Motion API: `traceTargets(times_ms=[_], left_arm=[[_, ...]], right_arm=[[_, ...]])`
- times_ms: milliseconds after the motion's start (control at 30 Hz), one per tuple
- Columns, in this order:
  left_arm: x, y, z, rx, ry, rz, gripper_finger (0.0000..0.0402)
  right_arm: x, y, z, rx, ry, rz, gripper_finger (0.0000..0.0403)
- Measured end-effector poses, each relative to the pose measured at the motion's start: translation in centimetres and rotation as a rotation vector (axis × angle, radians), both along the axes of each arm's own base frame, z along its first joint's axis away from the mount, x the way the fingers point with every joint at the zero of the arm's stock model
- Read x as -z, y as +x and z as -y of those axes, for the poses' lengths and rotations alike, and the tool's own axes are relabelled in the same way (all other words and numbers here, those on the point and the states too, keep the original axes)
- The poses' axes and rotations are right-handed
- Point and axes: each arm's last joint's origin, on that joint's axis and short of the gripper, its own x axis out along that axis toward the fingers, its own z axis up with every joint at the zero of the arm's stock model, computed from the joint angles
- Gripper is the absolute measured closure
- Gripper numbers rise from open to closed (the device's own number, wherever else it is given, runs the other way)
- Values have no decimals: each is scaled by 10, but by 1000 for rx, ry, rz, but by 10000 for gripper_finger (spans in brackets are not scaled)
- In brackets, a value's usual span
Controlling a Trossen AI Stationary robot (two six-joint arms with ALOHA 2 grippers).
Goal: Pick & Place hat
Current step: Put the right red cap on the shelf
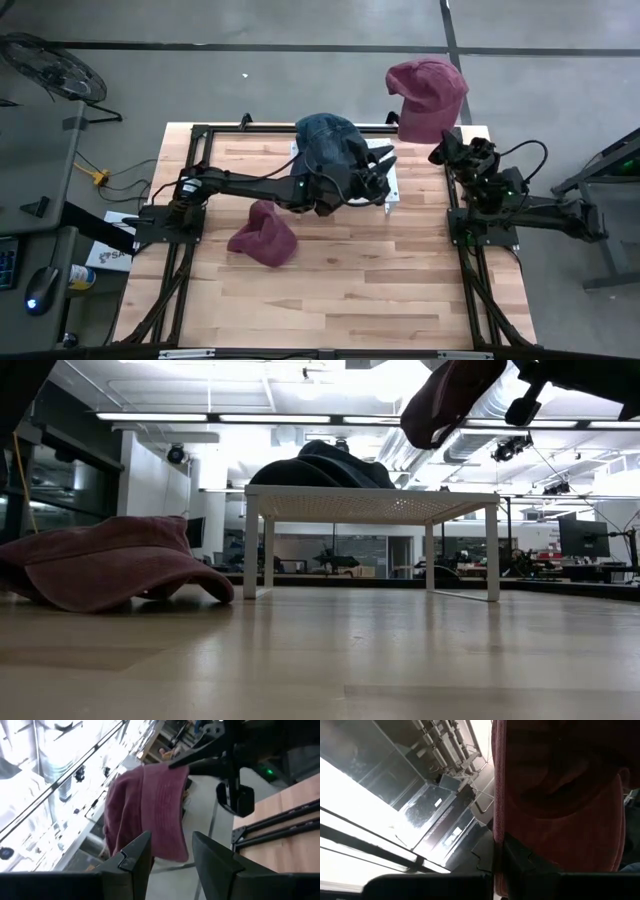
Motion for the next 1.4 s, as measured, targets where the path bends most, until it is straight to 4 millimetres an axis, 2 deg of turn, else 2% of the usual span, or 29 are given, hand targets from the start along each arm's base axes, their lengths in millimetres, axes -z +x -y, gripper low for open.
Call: traceTargets(times_ms=[167,333,633,900,1167,1400], left_arm=[[0,0,0,24,20,-12,261],[-3,0,-6,-4,24,16,261],[-14,-4,-8,-71,94,53,261],[-15,-6,-12,-153,103,39,261],[-18,-7,-21,-200,109,55,261],[-18,-7,-21,-198,130,33,261]], right_arm=[[-1,0,-2,1,-1,3,397],[-16,4,-3,22,-46,-10,397],[-42,29,1,4,-89,-77,397],[-62,40,4,28,-124,-82,397],[-61,54,7,-6,-109,-102,397],[-60,59,8,-9,-112,-64,397]])
